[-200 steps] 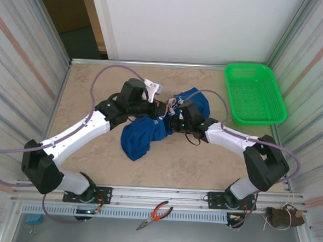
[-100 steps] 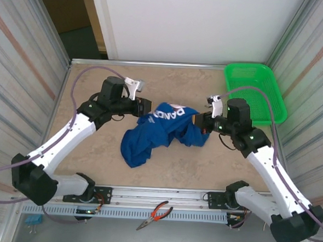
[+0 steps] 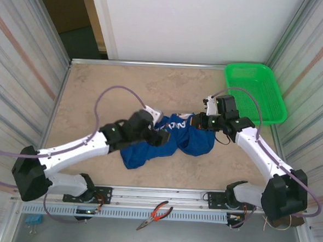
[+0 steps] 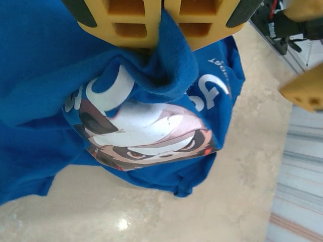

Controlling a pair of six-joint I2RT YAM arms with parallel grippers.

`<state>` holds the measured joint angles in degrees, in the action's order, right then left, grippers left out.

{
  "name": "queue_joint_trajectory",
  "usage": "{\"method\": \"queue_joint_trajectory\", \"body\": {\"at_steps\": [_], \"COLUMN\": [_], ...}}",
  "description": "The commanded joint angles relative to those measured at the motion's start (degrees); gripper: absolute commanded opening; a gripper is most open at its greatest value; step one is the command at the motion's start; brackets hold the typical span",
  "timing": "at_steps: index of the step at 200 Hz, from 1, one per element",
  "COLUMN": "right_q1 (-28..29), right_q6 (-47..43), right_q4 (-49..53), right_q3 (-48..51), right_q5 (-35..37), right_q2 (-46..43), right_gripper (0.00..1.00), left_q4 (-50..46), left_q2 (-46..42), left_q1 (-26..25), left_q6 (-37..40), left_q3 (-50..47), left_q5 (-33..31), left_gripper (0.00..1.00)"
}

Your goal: Fold the inside-out t-shirt

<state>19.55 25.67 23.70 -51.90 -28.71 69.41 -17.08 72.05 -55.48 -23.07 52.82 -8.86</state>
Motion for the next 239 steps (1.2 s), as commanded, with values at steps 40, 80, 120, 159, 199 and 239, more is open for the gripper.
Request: {"method": "queue_joint_trajectory", "body": {"at_steps": [40,80,120,159,199,239], "right_q1": [1.2,-0.1,-7.2,-13.0,-15.5,-15.5], "right_q6": [2.9,1.9,1.6,1.9,2.1,1.7], "right_q4": [3.4,6.3,7.9,8.3,9.0,8.9], "right_q3": [-6.1,-10.1,-15.2,-21.1,-26.0,-21.3], "right_q5": [-0.3,-0.4,-1.5,-5.1,-6.2,-2.3], "right_q2": [-6.2,-10.5,-12.3,-10.9,-10.9,-4.8], "right_gripper": [0.0,0.0,0.0,0.0,0.0,0.0], "left_q4": [8.2,6.7,10.2,0.8,-4.5,1.3], "left_q2": [16.8,19.7,5.0,-3.6,-5.9,-3.3], "left_q1": [-7.0,0.6,12.1,21.4,26.8,33.1], "left_q6": [-10.3,-10.6,0.6,10.9,14.2,9.8], "left_q3": [3.8,5.2,1.7,10.0,17.1,9.9], "left_q5": [-23.2,-19.1,-0.8,29.0,55.7,57.5], "left_gripper": [0.98,0.57,0.0,0.0,0.0,0.0]}}
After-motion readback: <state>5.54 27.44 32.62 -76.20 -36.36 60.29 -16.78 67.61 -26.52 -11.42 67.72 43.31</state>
